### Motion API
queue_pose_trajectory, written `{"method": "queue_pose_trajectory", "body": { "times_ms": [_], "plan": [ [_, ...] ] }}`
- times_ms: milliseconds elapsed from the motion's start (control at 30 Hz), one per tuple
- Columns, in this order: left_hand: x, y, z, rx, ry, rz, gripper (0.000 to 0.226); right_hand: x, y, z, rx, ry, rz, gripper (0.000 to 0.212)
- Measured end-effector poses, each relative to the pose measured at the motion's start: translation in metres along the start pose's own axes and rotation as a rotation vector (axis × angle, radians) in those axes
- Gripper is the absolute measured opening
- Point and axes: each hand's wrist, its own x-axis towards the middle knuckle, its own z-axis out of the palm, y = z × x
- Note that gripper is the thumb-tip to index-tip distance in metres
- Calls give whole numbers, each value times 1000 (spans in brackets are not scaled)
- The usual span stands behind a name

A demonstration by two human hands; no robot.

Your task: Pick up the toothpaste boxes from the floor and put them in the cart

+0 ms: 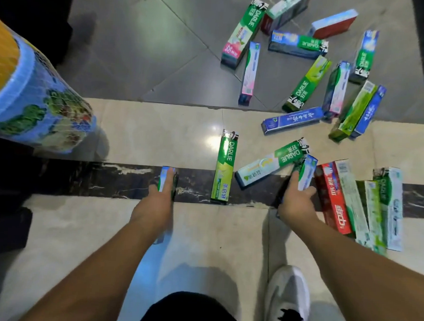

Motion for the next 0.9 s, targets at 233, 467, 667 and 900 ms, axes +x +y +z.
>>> {"method": "queue_pose_trajectory", "body": {
  "times_ms": [233, 467, 667, 900],
  "plan": [
    [-126, 29, -165, -94, 131, 55, 100, -134, -19, -167, 0, -30, -239, 103],
    [-350, 68, -372, -132, 253, 284, 101, -348, -20, -407, 132, 39, -251, 102],
    [-519, 104, -463, -97, 285, 609, 106, -525, 30, -526, 406, 140, -168, 101],
    [-651, 172, -484, 36, 186, 976, 99, -659, 158, -546, 647, 311, 117, 51]
  ]
}}
